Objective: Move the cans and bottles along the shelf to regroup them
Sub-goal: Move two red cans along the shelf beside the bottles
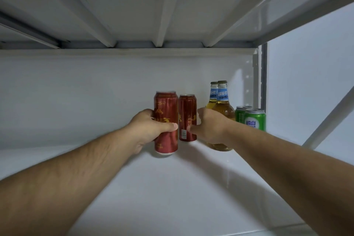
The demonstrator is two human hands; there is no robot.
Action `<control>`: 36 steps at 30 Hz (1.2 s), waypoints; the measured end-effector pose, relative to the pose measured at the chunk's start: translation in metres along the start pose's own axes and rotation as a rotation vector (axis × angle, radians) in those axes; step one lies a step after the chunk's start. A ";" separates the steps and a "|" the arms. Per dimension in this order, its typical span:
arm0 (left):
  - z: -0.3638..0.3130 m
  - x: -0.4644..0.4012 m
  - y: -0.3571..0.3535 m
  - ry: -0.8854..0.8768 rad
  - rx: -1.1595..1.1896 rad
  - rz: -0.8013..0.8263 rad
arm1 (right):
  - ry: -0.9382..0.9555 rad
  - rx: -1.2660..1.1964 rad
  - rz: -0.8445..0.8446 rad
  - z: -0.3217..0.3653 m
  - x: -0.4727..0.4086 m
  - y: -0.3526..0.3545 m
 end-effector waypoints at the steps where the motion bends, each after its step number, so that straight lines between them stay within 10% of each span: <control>1: -0.004 -0.003 -0.006 -0.005 0.001 0.008 | 0.035 0.032 0.001 0.001 0.006 0.004; 36: 0.000 -0.024 -0.077 0.072 -0.158 -0.002 | 0.121 0.011 0.037 -0.048 0.012 0.008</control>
Point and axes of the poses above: each hand's wrist, its own x-axis away from the middle knuckle, its own y-axis out of the back of the hand, z = x × y, the point moved 7 cm from there along -x, towards the middle knuckle, and after that the axes turned 12 degrees about -y, right-handed, at the moved point
